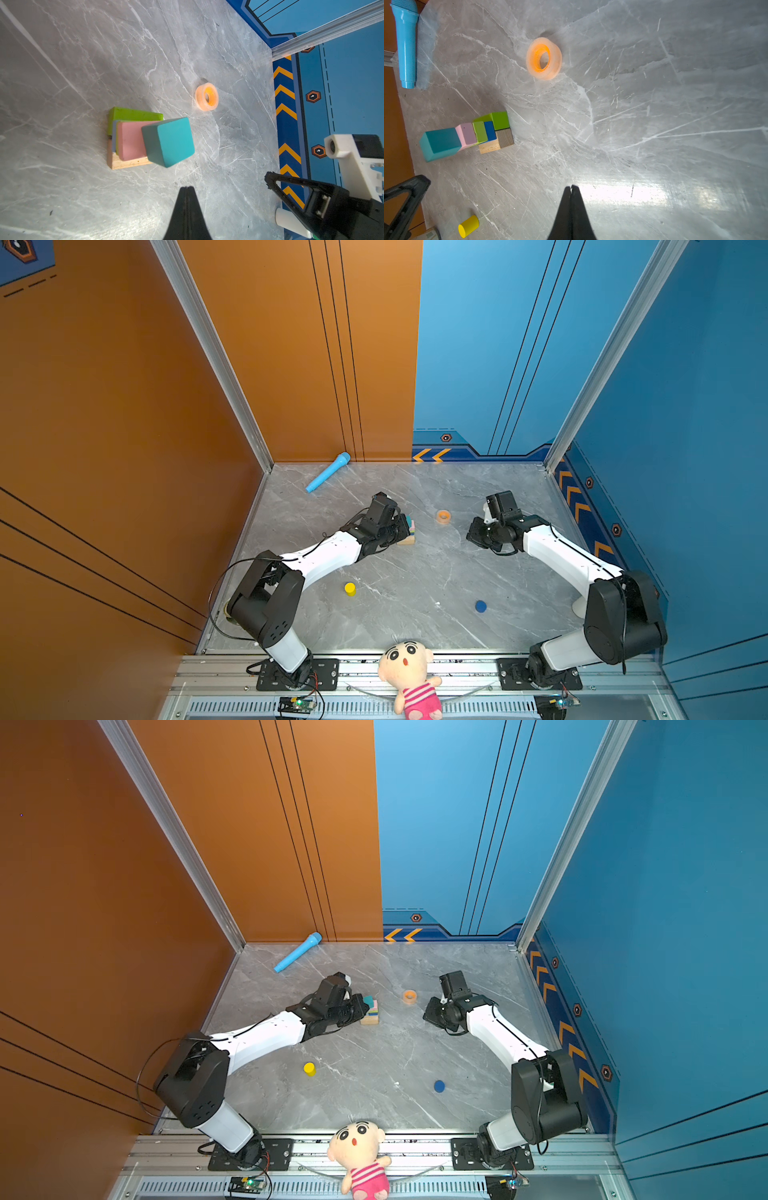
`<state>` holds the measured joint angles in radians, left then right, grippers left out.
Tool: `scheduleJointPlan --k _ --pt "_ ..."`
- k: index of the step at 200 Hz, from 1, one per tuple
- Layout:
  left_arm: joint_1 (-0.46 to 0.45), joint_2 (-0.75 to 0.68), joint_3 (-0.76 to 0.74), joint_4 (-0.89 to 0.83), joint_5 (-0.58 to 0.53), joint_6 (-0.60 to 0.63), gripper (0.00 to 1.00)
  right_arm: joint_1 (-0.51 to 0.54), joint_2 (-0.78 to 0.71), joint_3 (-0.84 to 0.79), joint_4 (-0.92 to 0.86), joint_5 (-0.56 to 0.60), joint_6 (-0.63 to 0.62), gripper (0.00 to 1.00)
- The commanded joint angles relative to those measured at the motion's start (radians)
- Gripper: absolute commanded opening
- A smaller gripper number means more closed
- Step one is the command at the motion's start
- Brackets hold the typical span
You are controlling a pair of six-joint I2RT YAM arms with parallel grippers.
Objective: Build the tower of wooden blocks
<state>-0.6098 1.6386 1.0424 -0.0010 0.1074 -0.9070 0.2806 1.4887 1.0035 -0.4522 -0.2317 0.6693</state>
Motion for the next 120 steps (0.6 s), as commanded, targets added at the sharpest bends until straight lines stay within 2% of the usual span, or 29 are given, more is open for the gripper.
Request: scheduleJointPlan --k 1,120 --pt "-0.010 0.022 0.034 -0.039 -0.021 -0.001 0.00 -0.006 -0.004 -0.013 0.004 -0.004 -0.014 0.01" --pt "-0.009 0.055 0.076 -0.100 -0.036 0.023 0.00 -0.011 -0.004 -0.023 0.013 -0.007 -0.009 0.01"
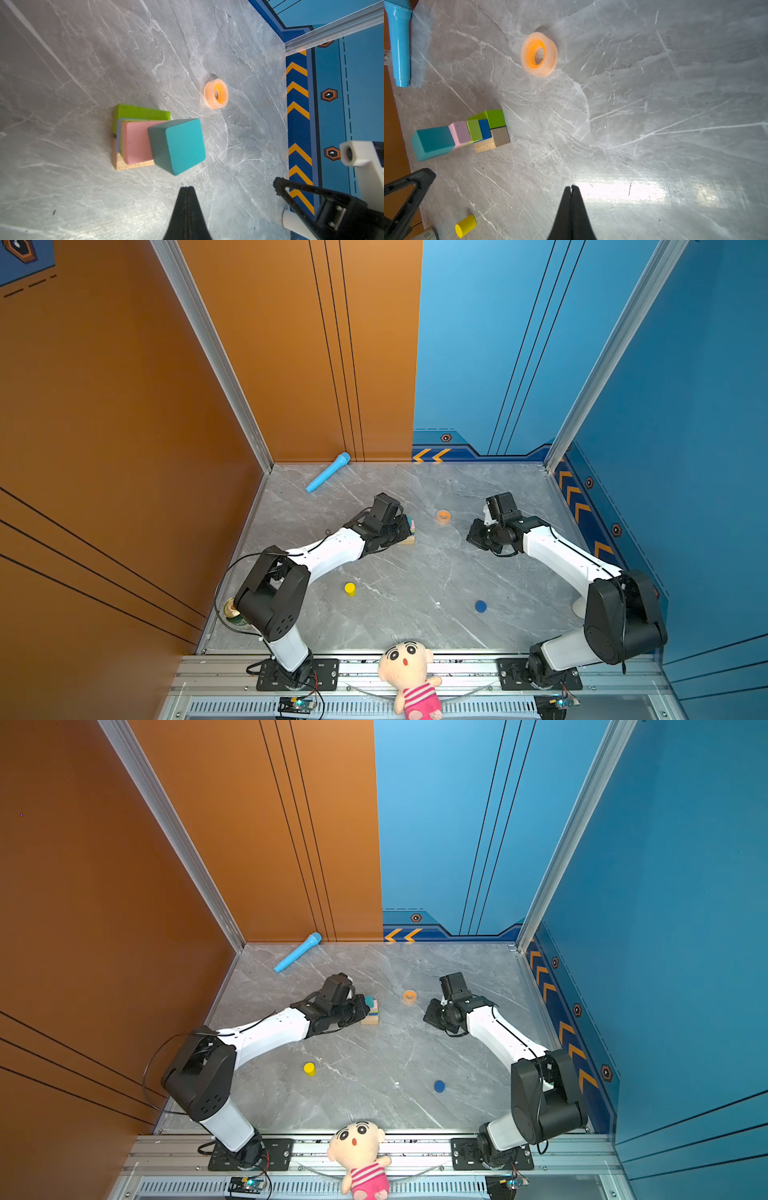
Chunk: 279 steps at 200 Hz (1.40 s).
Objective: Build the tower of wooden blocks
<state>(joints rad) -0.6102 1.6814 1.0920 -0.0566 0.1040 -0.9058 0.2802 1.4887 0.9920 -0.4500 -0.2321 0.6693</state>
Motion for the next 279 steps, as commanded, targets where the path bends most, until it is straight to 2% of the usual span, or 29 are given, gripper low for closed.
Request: scheduleJointPlan --k 1,279 --pt "-0.009 0.012 0.026 -0.044 -0.033 0.022 0.00 -0.009 -0.003 -0.012 0.011 -0.006 -0.008 0.01" --pt "0.011 0.072 0.096 -0.096 -0.058 0.088 0.00 -0.013 -0.003 -0.010 0.009 -0.003 -0.005 0.01"
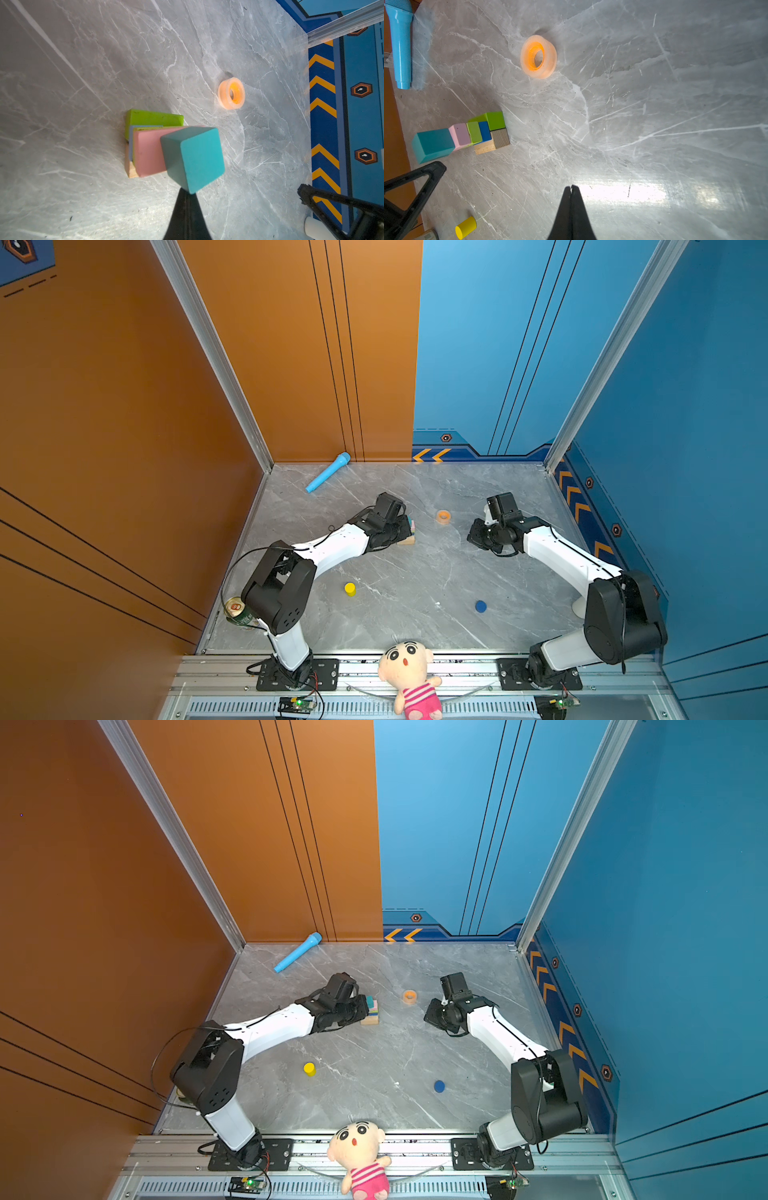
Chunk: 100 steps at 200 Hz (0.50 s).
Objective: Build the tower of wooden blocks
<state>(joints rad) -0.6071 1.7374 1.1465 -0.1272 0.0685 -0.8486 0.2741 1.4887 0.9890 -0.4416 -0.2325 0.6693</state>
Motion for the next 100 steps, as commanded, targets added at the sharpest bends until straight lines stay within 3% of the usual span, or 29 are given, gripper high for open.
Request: scheduleJointPlan --k 1,100 --pt "0.008 0.017 0.041 -0.026 -0.022 0.031 0.00 -0.006 -0.004 -0.008 0.000 -0.002 -0.005 0.01" --pt "0.012 0.019 0.055 -0.051 -0.044 0.052 0.00 -0.007 -0.004 -0.010 0.000 -0.002 -0.004 0.01"
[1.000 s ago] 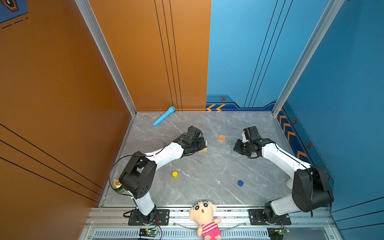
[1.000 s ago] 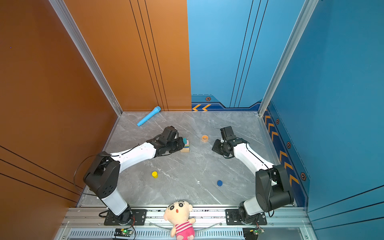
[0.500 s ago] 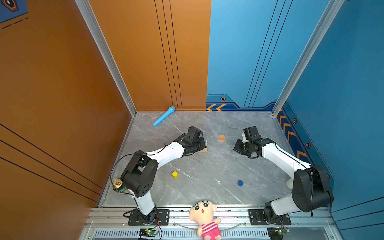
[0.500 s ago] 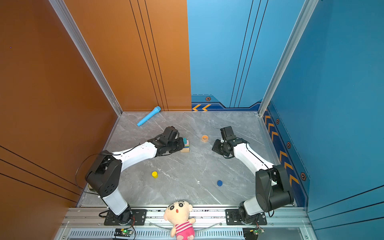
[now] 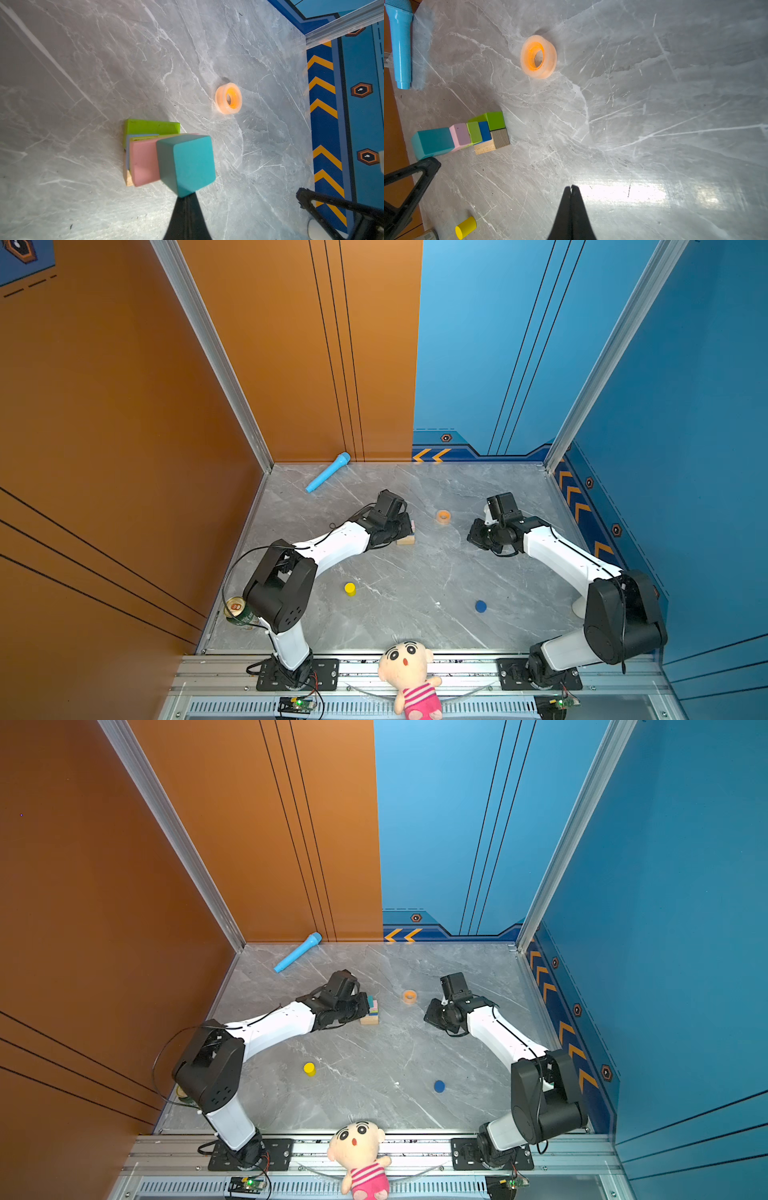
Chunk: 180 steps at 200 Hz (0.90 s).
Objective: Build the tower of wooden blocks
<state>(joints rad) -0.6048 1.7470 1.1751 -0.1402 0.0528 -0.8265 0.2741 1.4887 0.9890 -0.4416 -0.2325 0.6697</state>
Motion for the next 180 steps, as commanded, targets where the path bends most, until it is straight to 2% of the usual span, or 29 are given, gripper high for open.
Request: scheduleJointPlan --k 1,180 --pt "0.011 0.010 0.027 -0.038 -0.029 0.030 0.00 -0.007 -0.004 -0.009 0.000 -0.002 -0.004 0.01" --pt "0.015 0.013 0.030 -0.041 -0.050 0.044 0.00 -0.009 -0.008 -0.015 0.003 0.000 -0.001 0.01"
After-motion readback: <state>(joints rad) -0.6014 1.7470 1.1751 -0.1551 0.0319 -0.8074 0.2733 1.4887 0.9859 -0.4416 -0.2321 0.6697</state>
